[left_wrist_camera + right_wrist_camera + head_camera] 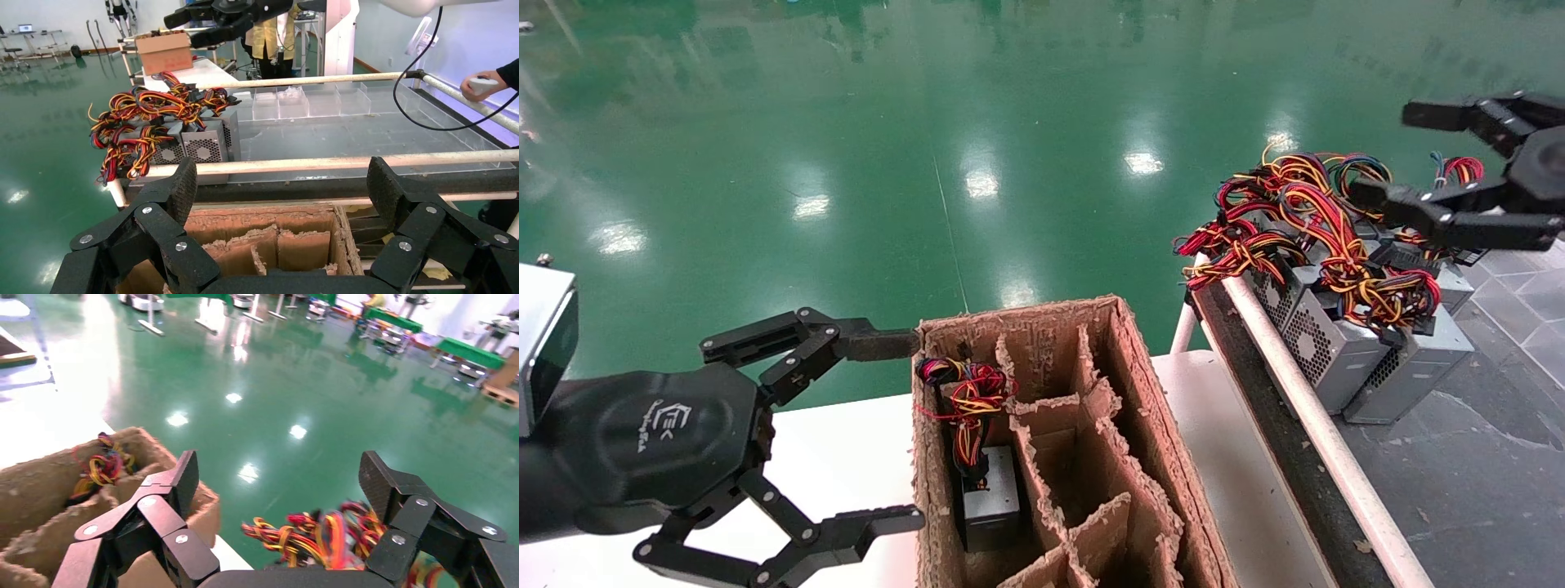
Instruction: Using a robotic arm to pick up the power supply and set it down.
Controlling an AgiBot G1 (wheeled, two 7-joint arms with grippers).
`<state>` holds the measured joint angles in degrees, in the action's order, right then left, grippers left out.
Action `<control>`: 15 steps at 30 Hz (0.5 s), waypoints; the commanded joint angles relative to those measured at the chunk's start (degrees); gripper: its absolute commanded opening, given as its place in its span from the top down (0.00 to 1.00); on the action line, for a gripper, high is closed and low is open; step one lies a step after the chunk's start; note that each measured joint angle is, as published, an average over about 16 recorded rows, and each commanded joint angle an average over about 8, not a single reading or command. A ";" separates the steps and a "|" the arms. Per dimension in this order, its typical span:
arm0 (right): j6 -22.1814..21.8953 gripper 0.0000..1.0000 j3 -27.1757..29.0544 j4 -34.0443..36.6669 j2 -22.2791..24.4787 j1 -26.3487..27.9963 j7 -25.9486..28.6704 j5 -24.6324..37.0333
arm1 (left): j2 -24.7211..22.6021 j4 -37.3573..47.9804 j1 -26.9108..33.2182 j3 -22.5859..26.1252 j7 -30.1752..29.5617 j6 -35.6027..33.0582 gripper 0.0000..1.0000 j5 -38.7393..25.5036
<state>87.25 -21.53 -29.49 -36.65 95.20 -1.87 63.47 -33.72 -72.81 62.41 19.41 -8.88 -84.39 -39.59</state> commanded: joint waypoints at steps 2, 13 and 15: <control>-0.13 0.00 0.45 -3.57 0.13 -2.72 1.02 -1.75 | 0.00 0.00 0.00 0.00 0.00 0.00 0.00 0.00; -0.58 0.00 2.05 -16.40 0.61 -12.51 4.69 -8.04 | 0.01 0.00 0.00 0.02 0.01 0.01 0.00 0.01; -0.66 0.00 2.34 -18.72 0.69 -14.28 5.36 -9.18 | 0.01 0.00 0.00 0.02 0.01 0.01 0.00 0.01</control>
<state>86.59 -19.19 -48.21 -35.96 80.91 3.49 54.29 -33.72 -72.81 62.42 19.43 -8.87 -84.39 -39.58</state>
